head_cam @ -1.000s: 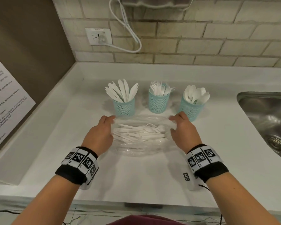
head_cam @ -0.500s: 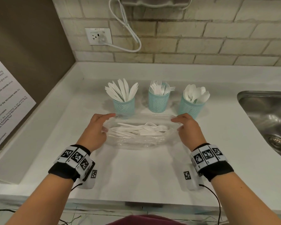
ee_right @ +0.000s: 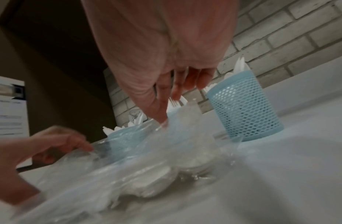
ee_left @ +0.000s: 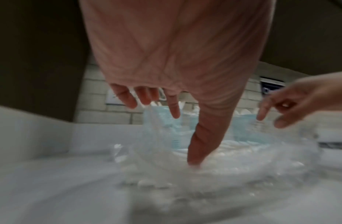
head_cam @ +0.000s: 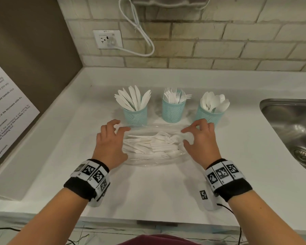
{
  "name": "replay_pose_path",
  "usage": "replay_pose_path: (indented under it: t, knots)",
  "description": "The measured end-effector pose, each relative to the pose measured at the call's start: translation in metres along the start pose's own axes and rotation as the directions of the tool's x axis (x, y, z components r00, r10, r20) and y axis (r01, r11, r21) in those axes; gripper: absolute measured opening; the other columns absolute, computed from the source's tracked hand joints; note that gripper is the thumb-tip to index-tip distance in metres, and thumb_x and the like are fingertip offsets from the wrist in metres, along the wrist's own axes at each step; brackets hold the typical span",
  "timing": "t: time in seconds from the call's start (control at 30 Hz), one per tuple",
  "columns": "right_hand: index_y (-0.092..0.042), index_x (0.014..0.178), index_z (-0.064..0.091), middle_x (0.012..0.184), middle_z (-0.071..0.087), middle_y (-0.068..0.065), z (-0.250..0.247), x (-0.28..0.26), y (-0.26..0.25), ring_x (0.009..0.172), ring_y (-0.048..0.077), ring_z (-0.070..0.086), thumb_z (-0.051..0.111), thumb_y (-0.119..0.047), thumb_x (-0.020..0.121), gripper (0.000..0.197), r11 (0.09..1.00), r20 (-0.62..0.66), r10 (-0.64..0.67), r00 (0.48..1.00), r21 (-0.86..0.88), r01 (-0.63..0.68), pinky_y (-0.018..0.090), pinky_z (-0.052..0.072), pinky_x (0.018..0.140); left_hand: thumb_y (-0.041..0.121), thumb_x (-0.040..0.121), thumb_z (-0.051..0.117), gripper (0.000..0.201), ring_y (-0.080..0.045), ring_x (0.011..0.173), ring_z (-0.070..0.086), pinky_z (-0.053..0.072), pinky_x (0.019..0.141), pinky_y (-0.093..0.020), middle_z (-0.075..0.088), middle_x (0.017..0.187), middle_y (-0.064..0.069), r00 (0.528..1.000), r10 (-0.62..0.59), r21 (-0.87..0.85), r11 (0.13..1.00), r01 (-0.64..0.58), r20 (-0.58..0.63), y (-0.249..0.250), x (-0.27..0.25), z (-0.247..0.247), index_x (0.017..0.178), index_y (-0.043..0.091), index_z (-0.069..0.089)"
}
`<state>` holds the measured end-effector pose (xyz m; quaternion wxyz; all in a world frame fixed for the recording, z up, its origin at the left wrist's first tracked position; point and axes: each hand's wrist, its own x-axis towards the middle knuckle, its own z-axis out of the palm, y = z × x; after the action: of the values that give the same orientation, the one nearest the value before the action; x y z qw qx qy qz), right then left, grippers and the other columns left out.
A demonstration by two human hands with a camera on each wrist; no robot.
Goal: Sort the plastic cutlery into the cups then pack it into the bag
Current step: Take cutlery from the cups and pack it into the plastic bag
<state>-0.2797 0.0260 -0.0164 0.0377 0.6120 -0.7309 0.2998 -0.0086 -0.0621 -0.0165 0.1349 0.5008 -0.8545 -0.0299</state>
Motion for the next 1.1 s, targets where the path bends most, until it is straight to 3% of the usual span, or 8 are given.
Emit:
replay_pose_path:
  t: [0.17, 0.37, 0.57, 0.63, 0.73, 0.9, 1.0, 1.1]
  knots:
    - [-0.033, 0.105, 0.067, 0.111, 0.065, -0.01, 0.006, 0.0, -0.011, 0.11, 0.019, 0.046, 0.059, -0.026, 0.086, 0.021, 0.973, 0.367, -0.033, 0.929, -0.2, 0.114, 0.034, 0.021, 0.087, 0.015, 0.041, 0.081, 0.073, -0.022, 0.1, 0.043, 0.027, 0.081, -0.033, 0.051, 0.111, -0.001, 0.957, 0.287, 0.189, 0.938, -0.29, 0.044, 0.026, 0.009, 0.006, 0.11, 0.026, 0.058]
    - [-0.034, 0.101, 0.069, 0.102, 0.07, -0.01, 0.014, 0.007, -0.025, 0.102, 0.019, 0.05, 0.062, -0.036, 0.085, 0.018, 0.964, 0.358, -0.1, 0.928, -0.195, 0.179, 0.035, 0.015, 0.08, 0.032, 0.072, 0.071, 0.072, -0.023, 0.117, 0.044, 0.037, 0.091, -0.034, 0.046, 0.128, 0.001, 0.883, 0.334, 0.113, 0.915, -0.388, 0.331, 0.041, 0.023, 0.009, 0.137, 0.023, 0.042]
    - [-0.04, 0.073, 0.075, 0.061, 0.065, -0.01, 0.027, 0.01, -0.048, 0.064, 0.02, 0.056, 0.084, -0.033, 0.058, 0.019, 0.91, 0.422, -0.232, 0.876, -0.225, 0.349, 0.034, 0.02, 0.069, 0.05, 0.073, 0.066, 0.068, -0.022, 0.113, 0.046, 0.035, 0.092, -0.037, 0.042, 0.125, -0.001, 0.887, 0.248, 0.19, 0.921, -0.341, 0.39, 0.051, 0.03, 0.016, 0.128, 0.019, 0.04]
    - [-0.038, 0.086, 0.075, 0.072, 0.069, -0.008, 0.024, 0.01, -0.05, 0.073, 0.023, 0.059, 0.082, -0.029, 0.065, 0.023, 0.904, 0.414, -0.306, 0.858, -0.157, 0.398, 0.036, 0.025, 0.074, 0.051, 0.074, 0.064, 0.066, -0.023, 0.113, 0.045, 0.035, 0.092, -0.038, 0.043, 0.125, -0.002, 0.882, 0.244, 0.224, 0.908, -0.354, 0.404, 0.055, 0.032, 0.019, 0.125, 0.016, 0.039]
    - [-0.03, 0.119, 0.064, 0.111, 0.065, -0.003, 0.017, 0.009, -0.042, 0.102, 0.025, 0.05, 0.063, -0.017, 0.083, 0.038, 0.962, 0.431, -0.237, 0.871, -0.02, 0.271, 0.039, 0.035, 0.092, 0.049, 0.08, 0.06, 0.063, -0.025, 0.117, 0.041, 0.036, 0.091, -0.039, 0.041, 0.128, -0.005, 0.87, 0.272, 0.24, 0.888, -0.391, 0.411, 0.057, 0.035, 0.022, 0.127, 0.014, 0.038]
    - [-0.025, 0.128, 0.055, 0.128, 0.052, 0.0, 0.009, 0.0, -0.022, 0.12, 0.023, 0.038, 0.059, -0.022, 0.085, 0.044, 0.979, 0.381, -0.094, 0.92, 0.201, 0.017, 0.021, 0.023, 0.105, 0.042, 0.085, 0.056, 0.055, -0.025, 0.118, 0.039, 0.034, 0.09, -0.035, 0.041, 0.129, -0.005, 0.848, 0.307, 0.207, 0.882, -0.424, 0.433, 0.052, 0.041, 0.023, 0.128, 0.013, 0.039]
    - [-0.03, 0.135, 0.045, 0.139, 0.044, -0.003, 0.011, -0.008, -0.015, 0.129, 0.021, 0.036, 0.06, -0.035, 0.084, 0.054, 0.988, 0.489, -0.049, 0.871, 0.152, -0.029, 0.028, 0.025, 0.112, 0.035, 0.087, 0.054, 0.049, -0.025, 0.115, 0.041, 0.033, 0.091, -0.035, 0.043, 0.128, -0.006, 0.848, 0.299, 0.172, 0.898, -0.405, 0.438, 0.05, 0.044, 0.021, 0.128, 0.011, 0.038]
    - [-0.025, 0.142, 0.036, 0.142, 0.039, 0.003, 0.02, -0.009, -0.013, 0.129, 0.026, 0.041, 0.056, -0.022, 0.087, 0.058, 0.995, 0.501, -0.053, 0.864, 0.103, 0.001, 0.039, 0.033, 0.11, 0.033, 0.084, 0.06, 0.054, -0.025, 0.114, 0.041, 0.035, 0.09, -0.037, 0.042, 0.128, -0.006, 0.847, 0.263, 0.148, 0.919, -0.366, 0.461, 0.049, 0.046, 0.023, 0.128, 0.012, 0.035]
